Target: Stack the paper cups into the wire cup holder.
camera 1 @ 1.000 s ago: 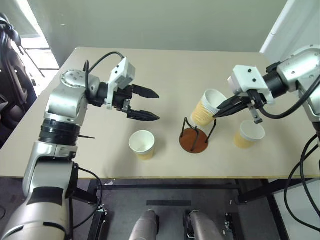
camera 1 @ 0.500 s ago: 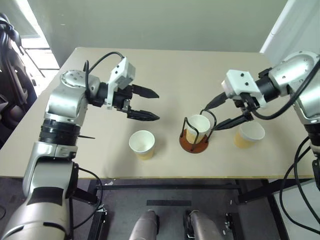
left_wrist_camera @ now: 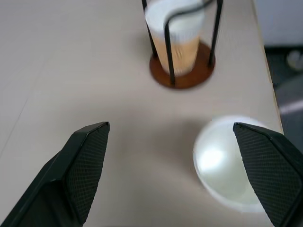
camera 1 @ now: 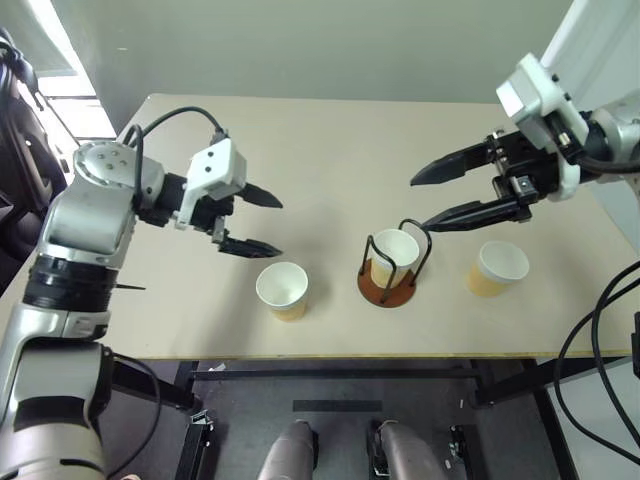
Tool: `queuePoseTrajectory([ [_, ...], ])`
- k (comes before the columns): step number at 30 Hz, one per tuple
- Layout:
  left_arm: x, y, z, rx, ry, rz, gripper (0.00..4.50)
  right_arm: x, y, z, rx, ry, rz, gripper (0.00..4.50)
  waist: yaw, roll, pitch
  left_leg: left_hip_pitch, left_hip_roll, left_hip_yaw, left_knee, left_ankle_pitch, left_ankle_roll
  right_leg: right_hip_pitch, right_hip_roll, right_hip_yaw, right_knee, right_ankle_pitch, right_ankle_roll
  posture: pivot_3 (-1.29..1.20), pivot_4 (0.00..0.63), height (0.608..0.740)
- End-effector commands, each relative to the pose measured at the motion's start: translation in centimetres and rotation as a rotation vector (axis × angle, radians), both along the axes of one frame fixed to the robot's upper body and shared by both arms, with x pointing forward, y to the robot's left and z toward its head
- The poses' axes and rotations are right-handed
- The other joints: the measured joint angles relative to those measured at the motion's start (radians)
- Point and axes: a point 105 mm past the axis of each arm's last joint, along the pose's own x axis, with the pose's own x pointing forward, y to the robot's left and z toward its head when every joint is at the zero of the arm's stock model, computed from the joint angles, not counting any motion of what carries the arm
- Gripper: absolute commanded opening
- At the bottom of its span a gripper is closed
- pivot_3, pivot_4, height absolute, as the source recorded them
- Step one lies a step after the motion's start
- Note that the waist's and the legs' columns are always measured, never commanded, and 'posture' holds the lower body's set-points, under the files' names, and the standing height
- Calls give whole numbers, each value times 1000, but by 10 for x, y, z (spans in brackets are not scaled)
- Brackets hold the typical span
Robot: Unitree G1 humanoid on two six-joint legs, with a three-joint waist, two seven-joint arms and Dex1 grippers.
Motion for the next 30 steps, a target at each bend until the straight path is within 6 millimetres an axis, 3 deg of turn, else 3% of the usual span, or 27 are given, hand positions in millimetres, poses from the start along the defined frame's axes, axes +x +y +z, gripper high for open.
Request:
queuePoseTrajectory([
  [1, -2, -1, -3, 45, -15, -18, 4500, -8, 3, 0, -2, -49, 31, 2997, 1, 0, 0, 0, 0, 0, 0, 0, 0, 0, 0, 0, 0, 0, 0, 0, 150, 740],
  [9, -15, -3, 4, 71, 9, -83, 4500, -10, 6, -4, -4, -52, 42, 2997, -4, 0, 0, 0, -1, 0, 1, 0, 1, 0, 0, 0, 1, 1, -1, 0, 150, 740],
  [20, -42, 7, 12, 239, 13, -193, 4500, -8, 19, -8, 6, -61, 93, 2997, -5, 0, 0, -1, 0, -1, -1, 0, 1, -2, 0, 0, 0, 1, -1, 0, 150, 740],
  [30, -41, 4, 0, 280, 18, -240, 4500, -29, 25, -5, 22, -21, 203, 2997, -7, 0, 0, -2, -1, -1, -1, 0, 0, -3, 0, 0, 0, 0, -2, 0, 150, 740],
])
